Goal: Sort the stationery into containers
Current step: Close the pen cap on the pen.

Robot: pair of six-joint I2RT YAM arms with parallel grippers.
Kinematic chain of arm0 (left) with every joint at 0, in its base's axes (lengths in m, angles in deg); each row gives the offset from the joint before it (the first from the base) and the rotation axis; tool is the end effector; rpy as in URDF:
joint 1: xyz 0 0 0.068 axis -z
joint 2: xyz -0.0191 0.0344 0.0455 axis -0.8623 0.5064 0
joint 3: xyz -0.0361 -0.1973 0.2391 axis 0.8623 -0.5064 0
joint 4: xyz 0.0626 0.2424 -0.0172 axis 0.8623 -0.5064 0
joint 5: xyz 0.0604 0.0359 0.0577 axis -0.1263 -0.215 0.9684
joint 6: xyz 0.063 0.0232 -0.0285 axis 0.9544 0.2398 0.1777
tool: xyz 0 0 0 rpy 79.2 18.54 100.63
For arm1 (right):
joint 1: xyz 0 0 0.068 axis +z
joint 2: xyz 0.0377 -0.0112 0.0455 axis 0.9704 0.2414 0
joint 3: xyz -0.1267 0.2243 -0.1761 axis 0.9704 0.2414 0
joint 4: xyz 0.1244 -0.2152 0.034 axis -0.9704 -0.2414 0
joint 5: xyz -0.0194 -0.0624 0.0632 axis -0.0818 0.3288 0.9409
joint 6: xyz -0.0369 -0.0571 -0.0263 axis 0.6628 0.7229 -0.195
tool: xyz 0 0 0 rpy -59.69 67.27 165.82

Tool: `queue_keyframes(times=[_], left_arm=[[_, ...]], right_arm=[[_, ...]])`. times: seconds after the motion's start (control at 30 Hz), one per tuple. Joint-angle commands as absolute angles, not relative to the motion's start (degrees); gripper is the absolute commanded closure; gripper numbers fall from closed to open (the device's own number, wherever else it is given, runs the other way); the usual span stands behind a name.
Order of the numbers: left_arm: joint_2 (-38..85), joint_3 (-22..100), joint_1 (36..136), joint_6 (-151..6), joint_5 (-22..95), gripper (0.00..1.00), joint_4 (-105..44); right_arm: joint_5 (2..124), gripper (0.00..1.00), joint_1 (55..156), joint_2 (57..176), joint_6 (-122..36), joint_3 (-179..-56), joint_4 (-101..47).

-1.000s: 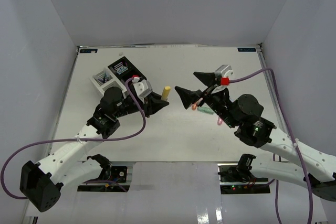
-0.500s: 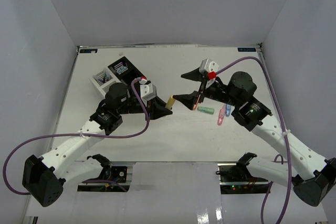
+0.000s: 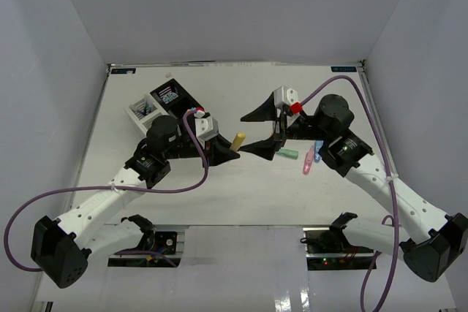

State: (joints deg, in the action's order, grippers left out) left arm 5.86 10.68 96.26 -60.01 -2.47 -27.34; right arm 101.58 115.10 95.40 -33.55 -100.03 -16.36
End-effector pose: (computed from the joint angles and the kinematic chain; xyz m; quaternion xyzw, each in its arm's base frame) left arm 0.1438 -0.1625 0.3575 0.4706 0.5713 -0.4714 0.4795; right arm 0.1413 0.1715 0.4467 -0.4945 0.4554 0.4631 0.5776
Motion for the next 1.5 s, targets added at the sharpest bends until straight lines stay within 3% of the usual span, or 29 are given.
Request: queue_keyframes(times=[0.0, 0.5, 0.9, 1.1, 1.3, 1.47], left_arm=[[4.5, 11.8, 96.0, -59.5, -2.2, 1.00, -26.5], [4.2, 10.9, 96.0, -60.5, -2.6, 1.00, -24.1], [5.9, 10.7, 96.0, -64.3, -6.3, 1.00, -21.3], [6.7, 10.7, 95.9, -66.0, -7.4, 1.00, -18.9], [7.6, 10.7, 96.0, -67.8, -8.2, 1.00, -16.1], [8.6, 10.9, 96.0, -68.8, -9.1, 1.00, -14.5]], right_arm=[[104.0, 0.17, 114.9, 96.1, -36.3, -100.1, -10.3], [103.4, 0.23, 114.9, 100.1, -44.9, -97.3, 0.3], [104.3, 0.37, 115.0, 101.3, -46.4, -97.0, 3.3], [104.3, 0.39, 115.0, 101.3, -46.3, -97.2, 3.3], [104.4, 0.47, 115.0, 101.2, -46.5, -96.9, 3.3], [104.3, 0.59, 115.0, 100.8, -46.1, -97.0, 2.6]])
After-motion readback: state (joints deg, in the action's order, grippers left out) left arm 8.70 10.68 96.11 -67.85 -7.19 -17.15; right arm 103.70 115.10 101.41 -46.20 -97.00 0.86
